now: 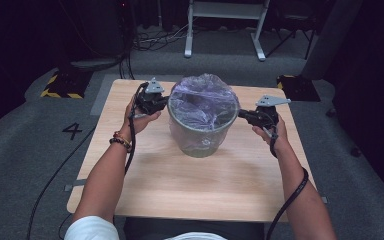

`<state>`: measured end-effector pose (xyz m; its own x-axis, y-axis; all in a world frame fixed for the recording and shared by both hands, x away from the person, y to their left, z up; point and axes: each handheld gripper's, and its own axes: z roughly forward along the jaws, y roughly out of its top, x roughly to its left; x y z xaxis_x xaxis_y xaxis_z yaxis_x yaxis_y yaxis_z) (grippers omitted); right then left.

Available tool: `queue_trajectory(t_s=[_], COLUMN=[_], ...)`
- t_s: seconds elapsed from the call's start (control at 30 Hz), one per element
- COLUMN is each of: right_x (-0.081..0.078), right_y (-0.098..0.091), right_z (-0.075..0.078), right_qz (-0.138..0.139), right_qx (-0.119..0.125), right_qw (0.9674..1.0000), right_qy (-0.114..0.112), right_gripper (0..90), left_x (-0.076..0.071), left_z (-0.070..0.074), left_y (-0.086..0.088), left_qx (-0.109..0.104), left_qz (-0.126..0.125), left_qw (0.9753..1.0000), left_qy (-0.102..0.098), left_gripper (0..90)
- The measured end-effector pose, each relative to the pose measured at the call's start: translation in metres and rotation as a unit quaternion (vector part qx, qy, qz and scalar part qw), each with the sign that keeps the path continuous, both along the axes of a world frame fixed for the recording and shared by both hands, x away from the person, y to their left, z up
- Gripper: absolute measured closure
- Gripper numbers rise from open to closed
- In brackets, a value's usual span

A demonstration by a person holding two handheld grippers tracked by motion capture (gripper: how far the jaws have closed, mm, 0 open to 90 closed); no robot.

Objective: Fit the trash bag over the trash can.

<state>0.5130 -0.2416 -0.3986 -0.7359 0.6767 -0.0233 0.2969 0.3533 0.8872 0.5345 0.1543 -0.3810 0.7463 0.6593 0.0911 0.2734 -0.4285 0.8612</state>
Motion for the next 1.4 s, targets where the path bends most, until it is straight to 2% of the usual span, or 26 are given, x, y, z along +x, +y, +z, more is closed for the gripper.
queue_trajectory(t_s=[0.07,0.17,0.23,0.3,0.37,0.5,0.6,0.8,0.87,0.97,1.03,1.1,1.23,1.3,1.4], right_x=[0.001,0.001,-0.001,-0.001,-0.003,-0.013,-0.022,-0.045,-0.053,-0.059,-0.061,-0.062,-0.065,-0.067,-0.072], right_y=[0.002,0.006,0.008,0.007,0.003,0.005,0.004,0.006,0.006,0.002,-0.005,-0.016,-0.033,-0.039,-0.042], right_z=[-0.003,-0.009,-0.012,-0.014,-0.017,-0.019,-0.021,-0.022,-0.023,-0.019,-0.014,-0.006,0.008,0.017,0.034], right_qz=[0.003,0.011,0.014,0.017,0.032,0.046,0.056,0.071,0.076,0.068,0.054,0.038,0.021,0.014,0.015], right_qx=[0.004,0.012,0.013,0.02,0.033,0.024,0.027,0.031,0.03,0.018,0.015,0.022,0.034,0.039,0.052], right_qw=[1.0,0.9999,0.9998,0.9997,0.9989,0.9986,0.9981,0.997,0.9967,0.9975,0.9983,0.9988,0.9985,0.9981,0.9964], right_qy=[0.001,0.001,0.001,0.002,0.01,0.007,0.004,0.001,0.001,-0.007,-0.015,-0.023,-0.036,-0.045,-0.065], right_gripper=[90.0,90.0,90.0,90.0,90.0,90.0,90.0,90.0,89.7,84.9,80.2,74.5,64.3,58.2,52.7], left_x=[0.001,0.003,0.002,0.001,0.0,-0.011,-0.023,-0.049,-0.056,-0.064,-0.069,-0.074,-0.082,-0.084,-0.085], left_z=[-0.004,-0.01,-0.014,-0.019,-0.021,-0.025,-0.028,-0.032,-0.031,-0.024,-0.019,-0.014,-0.01,-0.009,-0.007], left_y=[-0.004,-0.008,-0.012,-0.01,-0.008,-0.007,-0.007,-0.003,-0.002,0.006,0.015,0.024,0.038,0.041,0.039], left_qx=[-0.001,-0.02,-0.018,-0.038,-0.044,-0.047,-0.04,-0.044,-0.034,-0.038,-0.044,-0.049,-0.063,-0.069,-0.067], left_qz=[-0.001,-0.017,-0.018,-0.026,-0.031,-0.04,-0.048,-0.058,-0.045,-0.026,-0.016,-0.001,0.005,-0.01,-0.008], left_qw=[1.0,0.9995,0.9995,0.9986,0.9981,0.9977,0.9978,0.9971,0.9983,0.9989,0.9989,0.9988,0.998,0.9976,0.9977], left_qy=[0.003,0.016,0.017,0.025,0.029,0.028,0.024,0.02,0.011,0.0,-0.005,-0.006,-0.002,0.001,-0.007], left_gripper=[90.0,90.0,90.0,90.0,90.0,90.0,90.0,90.0,89.4,74.6,68.2,56.5,41.2,38.7,35.9])
